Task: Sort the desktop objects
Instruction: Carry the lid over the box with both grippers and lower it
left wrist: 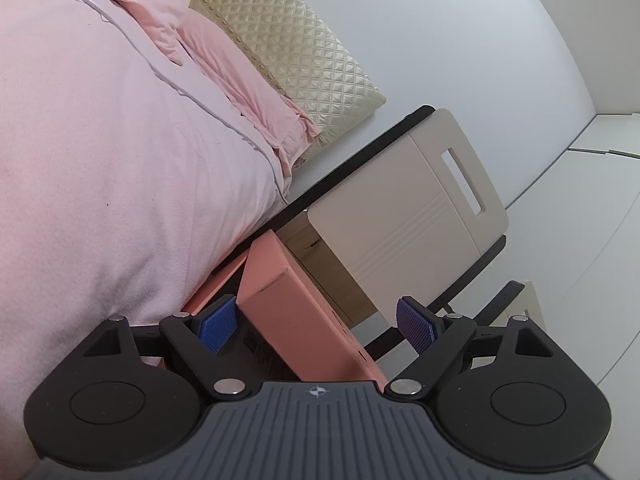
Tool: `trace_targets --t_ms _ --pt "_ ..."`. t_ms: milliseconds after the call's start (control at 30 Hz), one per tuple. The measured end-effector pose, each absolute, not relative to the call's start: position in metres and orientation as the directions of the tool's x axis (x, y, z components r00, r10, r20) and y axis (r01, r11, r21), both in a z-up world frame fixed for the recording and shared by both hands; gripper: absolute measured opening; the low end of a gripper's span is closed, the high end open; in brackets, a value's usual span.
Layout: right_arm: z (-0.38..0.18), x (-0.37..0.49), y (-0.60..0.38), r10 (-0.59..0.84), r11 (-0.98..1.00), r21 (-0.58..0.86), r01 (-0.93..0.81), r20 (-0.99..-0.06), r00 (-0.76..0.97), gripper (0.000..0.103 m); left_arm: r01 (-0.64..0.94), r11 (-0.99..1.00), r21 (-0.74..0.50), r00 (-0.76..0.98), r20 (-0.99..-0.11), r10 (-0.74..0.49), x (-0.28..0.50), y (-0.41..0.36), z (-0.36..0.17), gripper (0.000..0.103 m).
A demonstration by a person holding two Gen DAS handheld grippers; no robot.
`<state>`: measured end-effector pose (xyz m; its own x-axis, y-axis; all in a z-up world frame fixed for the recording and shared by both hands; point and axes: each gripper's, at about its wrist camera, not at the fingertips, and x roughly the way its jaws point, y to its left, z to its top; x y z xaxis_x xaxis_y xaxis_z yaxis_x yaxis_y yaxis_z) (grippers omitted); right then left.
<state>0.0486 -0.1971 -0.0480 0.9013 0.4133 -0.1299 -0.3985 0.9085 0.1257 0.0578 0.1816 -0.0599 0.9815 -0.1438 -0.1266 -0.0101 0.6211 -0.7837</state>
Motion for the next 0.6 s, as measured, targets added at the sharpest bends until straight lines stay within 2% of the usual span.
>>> trace_targets --t_ms 233,600 --pt "-0.065 0.042 -0.187 0.364 0.93 0.145 -0.339 -0.219 0.905 0.094 -0.009 0.622 -0.783 0.981 -0.127 -0.145 0.057 0.182 -0.059 0.088" --pt "-0.076 0.049 -0.169 0.335 0.942 0.114 -0.315 -0.275 0.901 0.094 -0.006 0.624 -0.781 0.981 -0.125 -0.147 0.055 0.185 -0.05 0.088"
